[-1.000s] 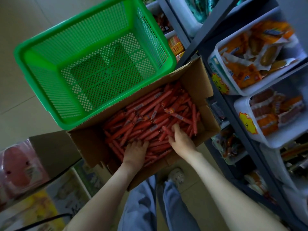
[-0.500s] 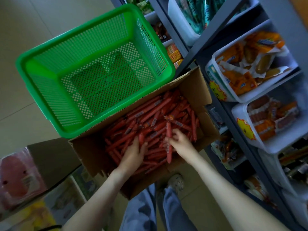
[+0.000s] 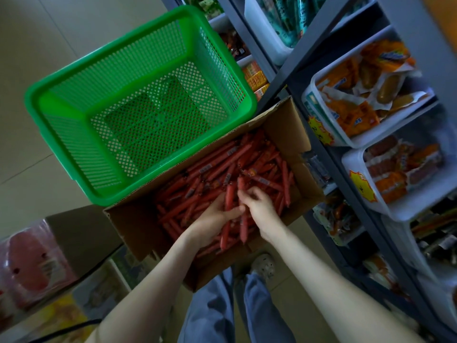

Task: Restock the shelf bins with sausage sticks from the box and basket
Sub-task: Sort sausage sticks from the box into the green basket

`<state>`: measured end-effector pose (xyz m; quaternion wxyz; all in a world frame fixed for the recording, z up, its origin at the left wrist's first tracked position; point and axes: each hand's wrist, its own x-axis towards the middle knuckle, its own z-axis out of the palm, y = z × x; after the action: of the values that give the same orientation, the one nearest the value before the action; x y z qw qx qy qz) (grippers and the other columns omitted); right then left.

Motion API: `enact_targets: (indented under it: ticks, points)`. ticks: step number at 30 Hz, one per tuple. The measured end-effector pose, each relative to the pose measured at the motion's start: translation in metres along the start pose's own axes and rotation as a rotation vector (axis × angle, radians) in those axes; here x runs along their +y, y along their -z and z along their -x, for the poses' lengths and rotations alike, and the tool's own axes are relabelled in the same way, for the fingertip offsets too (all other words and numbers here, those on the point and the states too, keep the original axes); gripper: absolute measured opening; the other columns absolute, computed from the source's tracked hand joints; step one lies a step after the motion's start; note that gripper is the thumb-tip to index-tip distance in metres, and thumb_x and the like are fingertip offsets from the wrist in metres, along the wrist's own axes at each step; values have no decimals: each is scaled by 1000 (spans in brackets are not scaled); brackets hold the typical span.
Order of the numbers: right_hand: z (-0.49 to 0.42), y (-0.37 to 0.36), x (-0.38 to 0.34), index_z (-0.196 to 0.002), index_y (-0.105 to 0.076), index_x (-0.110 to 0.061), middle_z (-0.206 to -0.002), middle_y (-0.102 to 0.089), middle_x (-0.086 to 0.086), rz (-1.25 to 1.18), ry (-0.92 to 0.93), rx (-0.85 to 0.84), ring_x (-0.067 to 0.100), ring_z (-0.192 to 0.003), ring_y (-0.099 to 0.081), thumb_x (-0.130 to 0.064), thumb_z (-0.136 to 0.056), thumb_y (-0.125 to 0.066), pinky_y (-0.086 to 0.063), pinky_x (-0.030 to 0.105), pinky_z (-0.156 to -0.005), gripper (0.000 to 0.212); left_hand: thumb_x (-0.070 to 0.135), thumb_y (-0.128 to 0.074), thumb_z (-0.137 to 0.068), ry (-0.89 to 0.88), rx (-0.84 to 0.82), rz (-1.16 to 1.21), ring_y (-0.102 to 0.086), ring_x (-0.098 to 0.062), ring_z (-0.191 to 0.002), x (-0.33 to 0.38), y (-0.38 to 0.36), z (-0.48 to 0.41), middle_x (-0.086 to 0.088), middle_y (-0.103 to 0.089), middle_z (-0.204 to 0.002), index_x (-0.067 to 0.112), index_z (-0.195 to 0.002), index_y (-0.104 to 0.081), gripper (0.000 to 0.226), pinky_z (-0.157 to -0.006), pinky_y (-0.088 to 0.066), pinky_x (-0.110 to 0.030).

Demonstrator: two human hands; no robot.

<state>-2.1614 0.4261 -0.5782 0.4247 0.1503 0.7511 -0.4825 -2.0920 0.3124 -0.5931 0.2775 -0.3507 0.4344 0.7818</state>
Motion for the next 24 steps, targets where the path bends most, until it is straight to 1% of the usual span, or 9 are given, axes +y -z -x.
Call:
enact_targets:
  ticks: [2, 4, 7, 9, 12, 14, 19, 21, 24]
  points:
    - [-3, 6, -3, -93, -61, -20, -92, -63, -5, -19, -11, -86, 9, -87, -58, -28, -95, -53, -44, 20, -72, 12, 23, -74, -81, -12, 28, -58, -66, -18, -99, 1, -2, -3, -4, -68, -108, 22, -125, -53, 49, -87, -50, -32]
    - [-7, 14, -6, -117, -61, -13, -111, -62, -2, 67, 0, -88, 13, -105, -57, -30, -97, -49, -45, 25, -91, 28, 22, -73, -81, 5, 52, -90, -66, -21, -96, 4, -3, -5, -5, -70, -103, 20, -119, -57, 41, -88, -52, -36]
    - [-24, 34, -3, -116, -60, -8, -120, -59, 11, 389, 168, 236, 27, -114, -53, -25, -95, -53, -42, 34, -97, 28, 8, -64, -86, 59, 91, -28, -66, -24, -78, 9, -3, -9, -13, -65, -89, 11, -118, -53, 34, -79, -55, -40]
    - [-34, 52, -2, -127, -50, -9, -129, -50, 15, 651, 140, 399, 32, -121, -45, -25, -91, -58, -39, 39, -100, 40, 0, -61, -87, 85, 75, 62, -67, -22, -67, 12, -1, -8, -16, -63, -85, 12, -118, -47, 36, -66, -57, -34]
    - [-49, 72, 7, -146, -22, -13, -142, -36, 16, 585, -96, 311, 35, -130, -37, -31, -87, -65, -36, 43, -103, 75, 3, -63, -87, 80, 56, 74, -68, -24, -70, 12, 3, -7, -15, -69, -96, 17, -121, -45, 42, -60, -57, -32]
    - [-56, 73, 14, -150, -12, -14, -145, -34, 15, 486, -123, 203, 34, -131, -39, -27, -85, -68, -37, 41, -102, 87, 6, -62, -88, 76, 58, 94, -68, -25, -73, 10, 5, -7, -13, -70, -95, 18, -123, -44, 41, -61, -55, -34]
    - [-62, 71, 26, -148, -21, -9, -144, -40, 13, 495, -94, 203, 30, -131, -42, -13, -86, -67, -36, 36, -104, 77, 3, -60, -89, 65, 66, 136, -68, -24, -83, 7, 8, -7, -11, -70, -104, 25, -123, -46, 43, -76, -54, -37]
    - [-59, 69, 33, -142, -34, -8, -140, -46, 12, 469, -78, 165, 29, -127, -46, -13, -84, -68, -37, 33, -101, 67, 7, -61, -89, 95, 93, 180, -67, -25, -79, 6, 10, -8, -12, -69, -98, 19, -125, -47, 41, -73, -55, -38]
    - [-52, 66, 43, -133, -47, -8, -132, -53, 11, 463, -71, 115, 28, -120, -51, -17, -84, -69, -40, 31, -94, 54, 30, -64, -88, 138, 122, 229, -63, -24, -68, 5, 10, -9, -10, -65, -80, 8, -121, -50, 42, -62, -52, -35]
